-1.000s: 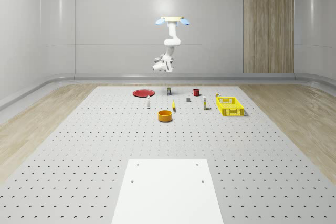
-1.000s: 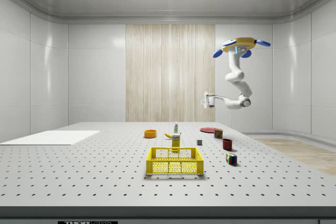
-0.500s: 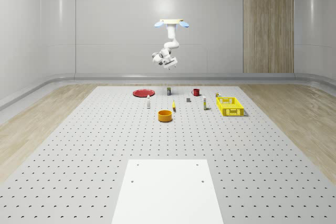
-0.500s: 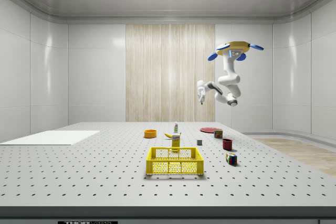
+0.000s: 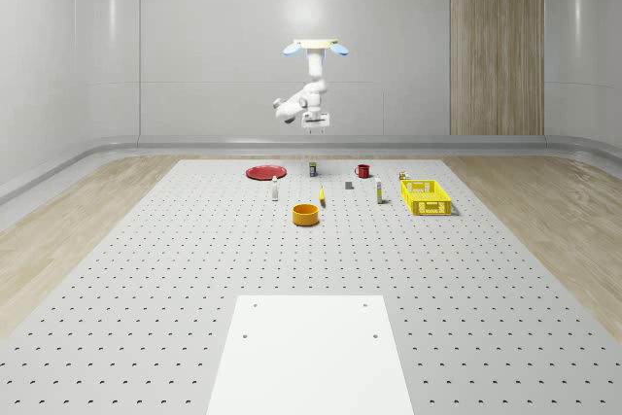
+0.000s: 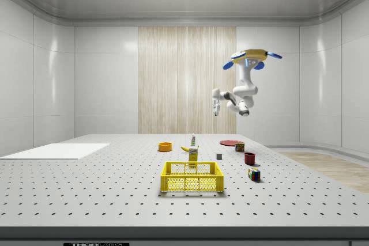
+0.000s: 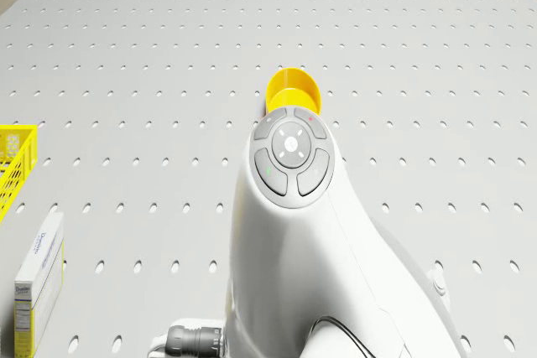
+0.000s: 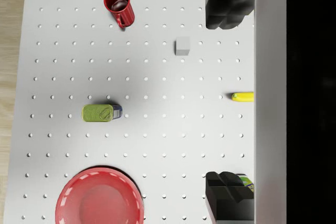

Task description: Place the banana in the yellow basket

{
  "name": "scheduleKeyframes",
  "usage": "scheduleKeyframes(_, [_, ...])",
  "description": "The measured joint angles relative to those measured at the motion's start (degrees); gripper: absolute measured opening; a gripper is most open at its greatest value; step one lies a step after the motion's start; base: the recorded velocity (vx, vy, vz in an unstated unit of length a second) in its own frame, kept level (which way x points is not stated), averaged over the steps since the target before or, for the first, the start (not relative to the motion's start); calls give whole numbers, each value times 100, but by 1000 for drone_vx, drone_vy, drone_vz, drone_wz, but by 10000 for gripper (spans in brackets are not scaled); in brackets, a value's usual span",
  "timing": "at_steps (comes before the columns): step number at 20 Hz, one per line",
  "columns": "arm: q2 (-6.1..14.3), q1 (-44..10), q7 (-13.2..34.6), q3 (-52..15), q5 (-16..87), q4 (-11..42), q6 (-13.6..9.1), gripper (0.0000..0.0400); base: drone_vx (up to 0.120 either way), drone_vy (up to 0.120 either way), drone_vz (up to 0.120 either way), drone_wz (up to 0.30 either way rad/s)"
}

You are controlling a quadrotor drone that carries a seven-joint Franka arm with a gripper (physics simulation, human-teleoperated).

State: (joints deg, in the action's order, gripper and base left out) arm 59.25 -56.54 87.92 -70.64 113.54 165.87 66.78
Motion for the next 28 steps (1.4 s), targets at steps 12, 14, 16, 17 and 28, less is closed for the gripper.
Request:
scheduleKeyframes(12, [416, -373, 284, -229, -89, -5, 175, 400, 120, 23, -73, 0])
scheduleKeyframes(14, [478, -404, 311, -254, -118, -9, 224, 400, 120, 0, -120, 0])
scheduleKeyframes(16, [539, -432, 336, -277, -149, -13, 274, 400, 120, 0, -120, 0])
scheduleKeyframes(17, [569, -444, 347, -288, -164, -15, 300, 400, 120, 0, -40, 0])
scheduleKeyframes(28, [884, -560, 455, -392, -328, -37, 581, 400, 120, 29, -73, 0])
